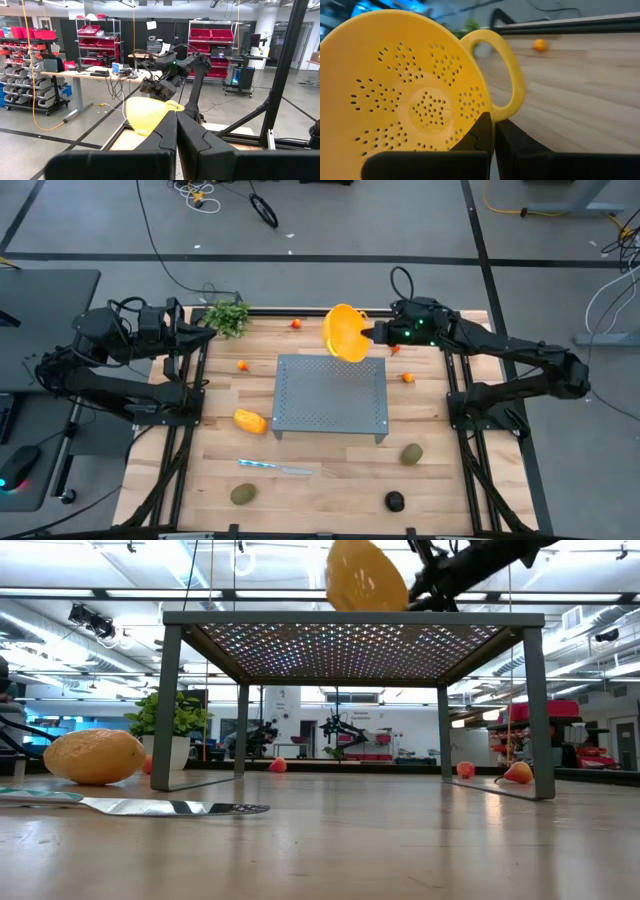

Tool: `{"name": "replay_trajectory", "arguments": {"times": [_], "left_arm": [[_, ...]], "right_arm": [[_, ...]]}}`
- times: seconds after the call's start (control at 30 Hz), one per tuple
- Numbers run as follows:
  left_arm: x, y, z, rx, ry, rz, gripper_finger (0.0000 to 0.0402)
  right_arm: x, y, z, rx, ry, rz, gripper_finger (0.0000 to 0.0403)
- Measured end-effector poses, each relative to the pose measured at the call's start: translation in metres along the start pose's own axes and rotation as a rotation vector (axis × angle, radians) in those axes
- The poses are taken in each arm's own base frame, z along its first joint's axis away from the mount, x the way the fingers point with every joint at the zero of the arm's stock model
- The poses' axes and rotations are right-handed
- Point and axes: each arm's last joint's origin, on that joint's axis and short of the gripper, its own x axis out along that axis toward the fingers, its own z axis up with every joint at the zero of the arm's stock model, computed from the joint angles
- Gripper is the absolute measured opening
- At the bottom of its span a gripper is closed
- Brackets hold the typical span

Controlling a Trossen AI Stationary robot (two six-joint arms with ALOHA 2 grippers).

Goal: Pick & Place Fruit
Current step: Put the strainer bowl on the shelf

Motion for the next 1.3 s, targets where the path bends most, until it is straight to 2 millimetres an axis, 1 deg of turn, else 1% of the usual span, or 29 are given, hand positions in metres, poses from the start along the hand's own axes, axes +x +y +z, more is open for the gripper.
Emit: {"name": "replay_trajectory", "arguments": {"times": [0.17, 0.33, 0.43, 0.67, 0.77, 1.03, 1.2, 1.3], "left_arm": [[0.0, 0.0, 0.0, 0.0, 0.0, 0.0, 0.0004], [0.0, 0.0, 0.0, 0.019, 0.0, 0.0, 0.0004], [0.0, 0.0, 0.0, 0.019, -0.001, 0.0, 0.0004], [0.0, 0.0, 0.0, 0.019, 0.0, 0.0, 0.0004], [0.0, 0.0, 0.0, 0.019, 0.0, 0.0, 0.0004], [0.0, 0.0, 0.0, 0.019, 0.0, 0.0, 0.0004], [0.0, 0.0, 0.0, 0.019, -0.001, 0.006, 0.0004], [0.0, 0.0, 0.0, 0.019, -0.001, 0.007, 0.0004]], "right_arm": [[0.0, 0.013, -0.007, 0.014, 0.006, 0.089, 0.0006], [-0.001, 0.021, -0.01, 0.026, 0.008, 0.132, 0.0006], [-0.005, 0.03, -0.006, 0.012, -0.006, 0.148, 0.0006], [-0.021, 0.054, 0.01, -0.027, -0.075, 0.207, 0.0006], [-0.023, 0.058, 0.011, -0.031, -0.07, 0.207, 0.0006], [-0.024, 0.062, 0.002, -0.043, -0.037, 0.199, 0.0006], [-0.025, 0.063, 0.002, -0.043, -0.037, 0.205, 0.0005], [-0.031, 0.071, 0.007, -0.061, -0.042, 0.208, 0.0005]]}}
